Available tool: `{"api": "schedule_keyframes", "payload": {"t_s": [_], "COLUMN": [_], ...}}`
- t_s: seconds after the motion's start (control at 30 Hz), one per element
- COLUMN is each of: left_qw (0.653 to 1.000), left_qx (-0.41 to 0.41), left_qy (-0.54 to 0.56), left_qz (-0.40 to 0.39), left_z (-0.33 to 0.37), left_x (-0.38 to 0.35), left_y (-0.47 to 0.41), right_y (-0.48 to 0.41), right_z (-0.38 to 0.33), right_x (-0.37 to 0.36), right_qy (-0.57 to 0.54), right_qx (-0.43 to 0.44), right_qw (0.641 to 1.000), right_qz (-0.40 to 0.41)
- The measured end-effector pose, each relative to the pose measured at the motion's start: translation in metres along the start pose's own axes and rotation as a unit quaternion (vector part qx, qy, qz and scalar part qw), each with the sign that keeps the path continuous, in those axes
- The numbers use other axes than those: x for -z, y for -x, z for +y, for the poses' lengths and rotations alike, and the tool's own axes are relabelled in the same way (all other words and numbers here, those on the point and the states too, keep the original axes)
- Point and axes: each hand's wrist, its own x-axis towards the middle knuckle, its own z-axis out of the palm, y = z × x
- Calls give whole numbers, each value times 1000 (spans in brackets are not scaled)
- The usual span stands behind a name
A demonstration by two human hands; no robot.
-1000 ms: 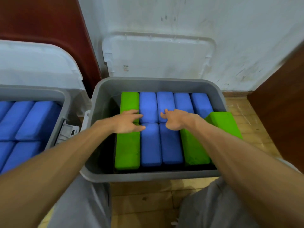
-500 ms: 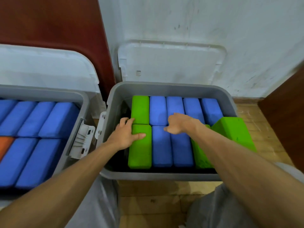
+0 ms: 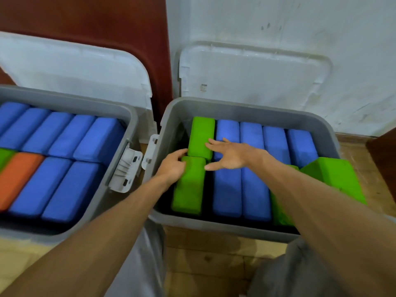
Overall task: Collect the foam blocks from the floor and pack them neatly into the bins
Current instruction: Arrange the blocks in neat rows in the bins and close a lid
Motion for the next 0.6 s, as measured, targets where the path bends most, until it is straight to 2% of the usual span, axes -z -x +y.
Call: {"api": "schedule_keyframes", "payload": {"t_s": [0.13, 0.23, 0.33, 0.5, 0.6], "left_qw": [1000, 999, 999, 982, 966], "left_qx": [12, 6, 2, -55, -46], "left_qy": [24, 8, -13, -172, -250], "left_qz": [12, 52, 52, 56, 53], "left_z": [-1, -1, 0, 1, 5], "left_x": [-12, -17, -12, -14, -21], "left_y": [-4, -11, -13, -13, -12], "right_y": [-3, -8, -8, -7, -11], "right_z": [3, 6, 11, 8, 6], "right_x": [-3, -3, 0, -2, -6], "right_qy": [35, 24, 21, 33, 31], "right_qx": [-10, -13, -5, -9, -32], "right_qw": [996, 997, 998, 997, 997], "right_qz": [76, 66, 52, 63, 68]}}
